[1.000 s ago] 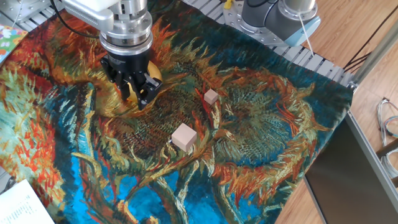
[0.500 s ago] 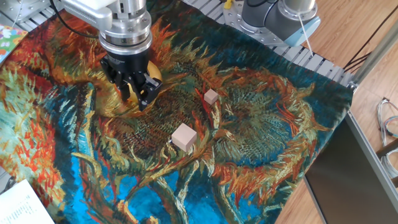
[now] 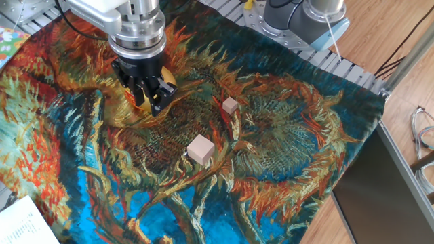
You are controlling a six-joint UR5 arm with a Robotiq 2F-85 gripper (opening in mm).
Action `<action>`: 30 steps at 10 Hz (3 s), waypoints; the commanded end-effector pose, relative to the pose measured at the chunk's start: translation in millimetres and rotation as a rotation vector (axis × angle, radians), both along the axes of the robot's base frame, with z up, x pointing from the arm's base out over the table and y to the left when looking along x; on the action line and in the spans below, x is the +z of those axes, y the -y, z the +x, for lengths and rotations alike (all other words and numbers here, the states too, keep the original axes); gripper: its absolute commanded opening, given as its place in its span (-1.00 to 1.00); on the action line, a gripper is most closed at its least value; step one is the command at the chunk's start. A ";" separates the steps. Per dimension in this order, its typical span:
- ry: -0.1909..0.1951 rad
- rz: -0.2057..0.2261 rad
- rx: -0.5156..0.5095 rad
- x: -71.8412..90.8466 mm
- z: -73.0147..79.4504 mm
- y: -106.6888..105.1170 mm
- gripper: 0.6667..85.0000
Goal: Drop coins into a piggy bank
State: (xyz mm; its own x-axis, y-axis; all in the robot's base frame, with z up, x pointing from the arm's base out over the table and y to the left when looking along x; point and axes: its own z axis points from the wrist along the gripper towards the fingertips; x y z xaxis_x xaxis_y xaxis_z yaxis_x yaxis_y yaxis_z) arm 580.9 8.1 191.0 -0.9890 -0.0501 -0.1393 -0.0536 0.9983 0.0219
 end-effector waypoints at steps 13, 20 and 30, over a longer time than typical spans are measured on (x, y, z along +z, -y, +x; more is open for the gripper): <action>-0.149 0.048 -0.037 -13.9 -35.1 -29.6 -0.08; -0.105 -0.010 0.023 -22.1 -21.0 -22.1 0.12; -0.061 -0.011 -0.002 -42.8 4.7 -18.8 0.14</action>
